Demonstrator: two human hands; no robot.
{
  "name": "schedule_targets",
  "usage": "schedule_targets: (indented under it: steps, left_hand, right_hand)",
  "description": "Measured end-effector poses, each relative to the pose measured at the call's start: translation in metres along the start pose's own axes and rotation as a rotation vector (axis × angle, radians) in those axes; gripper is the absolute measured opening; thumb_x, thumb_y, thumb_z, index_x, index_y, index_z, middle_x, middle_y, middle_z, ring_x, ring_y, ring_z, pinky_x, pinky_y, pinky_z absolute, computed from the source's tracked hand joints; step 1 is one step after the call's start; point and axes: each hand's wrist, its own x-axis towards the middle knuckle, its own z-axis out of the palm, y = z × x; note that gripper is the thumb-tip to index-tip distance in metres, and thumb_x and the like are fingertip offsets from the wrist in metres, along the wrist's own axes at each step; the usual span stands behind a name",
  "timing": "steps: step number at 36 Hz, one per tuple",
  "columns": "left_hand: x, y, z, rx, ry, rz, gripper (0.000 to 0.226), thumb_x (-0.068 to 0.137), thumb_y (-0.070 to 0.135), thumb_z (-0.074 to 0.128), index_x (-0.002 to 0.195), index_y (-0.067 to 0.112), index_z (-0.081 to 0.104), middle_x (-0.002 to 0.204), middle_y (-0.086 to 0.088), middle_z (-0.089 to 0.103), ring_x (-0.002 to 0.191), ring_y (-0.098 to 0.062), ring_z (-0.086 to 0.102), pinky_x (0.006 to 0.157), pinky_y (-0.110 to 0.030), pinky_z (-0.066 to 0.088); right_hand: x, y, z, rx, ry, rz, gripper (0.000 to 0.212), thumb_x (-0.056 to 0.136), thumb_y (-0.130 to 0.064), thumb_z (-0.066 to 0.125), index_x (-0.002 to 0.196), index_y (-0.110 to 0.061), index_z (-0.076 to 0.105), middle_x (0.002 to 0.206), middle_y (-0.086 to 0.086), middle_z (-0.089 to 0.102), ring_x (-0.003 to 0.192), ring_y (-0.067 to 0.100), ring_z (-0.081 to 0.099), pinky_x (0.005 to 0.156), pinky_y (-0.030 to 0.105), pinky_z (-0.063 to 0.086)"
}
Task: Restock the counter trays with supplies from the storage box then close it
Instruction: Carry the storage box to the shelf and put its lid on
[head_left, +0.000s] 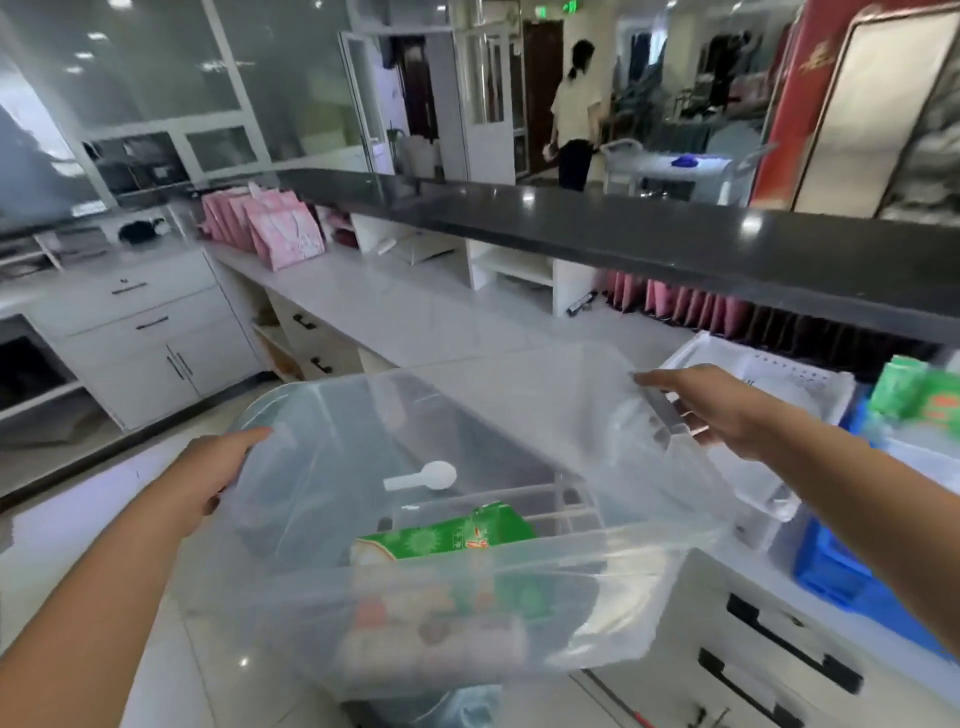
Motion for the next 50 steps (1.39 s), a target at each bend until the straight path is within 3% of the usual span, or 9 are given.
schedule_targets:
  steps: [3,6,14,21,26,30,41,46,50]
  left_hand:
    - [-0.009,0.03,-0.002,-0.035,-0.061,0.044,0.027,0.081,0.039,0.072,0.086,0.013,0.077,0.067,-0.002,0.075,0.06,-0.023,0.07,0.058,-0.03,0.049]
    - [-0.013,0.062,-0.001,-0.062,-0.126,0.077,0.038,0.087,0.04,0.066,0.106,0.008,0.072,0.095,-0.014,0.07,0.085,-0.029,0.063,0.074,-0.036,0.046]
    - [-0.01,0.156,0.014,-0.073,-0.206,0.289,0.028,0.095,0.036,0.053,0.109,0.014,0.063,0.086,-0.01,0.06,0.072,-0.025,0.052,0.063,-0.032,0.039]
    - [0.004,0.22,0.057,-0.082,-0.32,0.391,0.026,0.088,0.042,0.06,0.091,0.017,0.066,0.081,-0.007,0.062,0.072,-0.026,0.055,0.065,-0.033,0.042]
    - [0.02,0.256,0.101,-0.063,-0.411,0.43,0.026,0.089,0.041,0.056,0.084,0.017,0.066,0.066,-0.003,0.059,0.054,-0.022,0.05,0.051,-0.026,0.039]
    - [0.026,0.28,0.141,0.015,-0.513,0.472,0.032,0.076,0.036,0.063,0.048,0.022,0.064,0.047,-0.001,0.057,0.037,-0.018,0.052,0.039,-0.025,0.042]
    - [-0.015,0.363,0.277,0.099,-0.808,0.634,0.027,0.076,0.041,0.067,0.071,0.017,0.077,0.064,-0.008,0.073,0.059,-0.028,0.068,0.058,-0.032,0.05]
    - [-0.068,0.377,0.345,0.161,-0.937,0.666,0.041,0.073,0.041,0.068,0.1,0.01,0.074,0.098,-0.017,0.074,0.092,-0.038,0.07,0.083,-0.047,0.055]
    - [-0.123,0.38,0.393,0.153,-1.041,0.72,0.036,0.08,0.034,0.069,0.104,0.007,0.072,0.105,-0.017,0.072,0.083,-0.031,0.067,0.07,-0.036,0.054]
  right_hand:
    - [-0.02,-0.009,-0.024,0.038,0.056,-0.023,0.045,0.082,-0.048,0.065,0.099,-0.007,0.07,0.078,0.014,0.071,0.071,0.029,0.064,0.063,0.032,0.046]
    - [-0.036,-0.018,-0.049,0.062,0.124,-0.06,0.041,0.08,-0.049,0.065,0.091,-0.01,0.074,0.07,0.009,0.073,0.07,0.028,0.065,0.067,0.035,0.048]
    - [-0.075,-0.05,-0.101,0.182,0.314,-0.135,0.032,0.065,-0.05,0.066,0.068,-0.019,0.075,0.068,0.001,0.075,0.051,0.016,0.068,0.057,0.029,0.045]
    - [-0.084,-0.081,-0.125,0.257,0.562,-0.149,0.034,0.068,-0.041,0.068,0.084,-0.011,0.069,0.073,0.008,0.065,0.055,0.021,0.056,0.054,0.026,0.042]
    - [-0.08,-0.084,-0.144,0.261,0.761,-0.083,0.071,0.06,-0.04,0.074,0.118,-0.001,0.062,0.109,0.021,0.067,0.095,0.037,0.068,0.088,0.049,0.054]
    - [-0.084,-0.078,-0.159,0.257,0.846,-0.027,0.061,0.07,-0.033,0.074,0.119,0.001,0.061,0.106,0.021,0.067,0.086,0.033,0.065,0.08,0.047,0.054]
    - [-0.174,-0.046,-0.208,0.143,1.131,0.167,0.045,0.08,-0.033,0.072,0.108,0.001,0.065,0.08,0.015,0.055,0.064,0.025,0.05,0.057,0.028,0.039]
    - [-0.227,-0.029,-0.226,0.154,1.235,0.268,0.048,0.08,-0.033,0.072,0.115,-0.001,0.062,0.104,0.018,0.067,0.081,0.032,0.065,0.073,0.037,0.054]
    - [-0.282,-0.006,-0.25,0.191,1.313,0.311,0.049,0.081,-0.031,0.072,0.118,0.0,0.061,0.114,0.022,0.067,0.081,0.032,0.063,0.075,0.04,0.055]
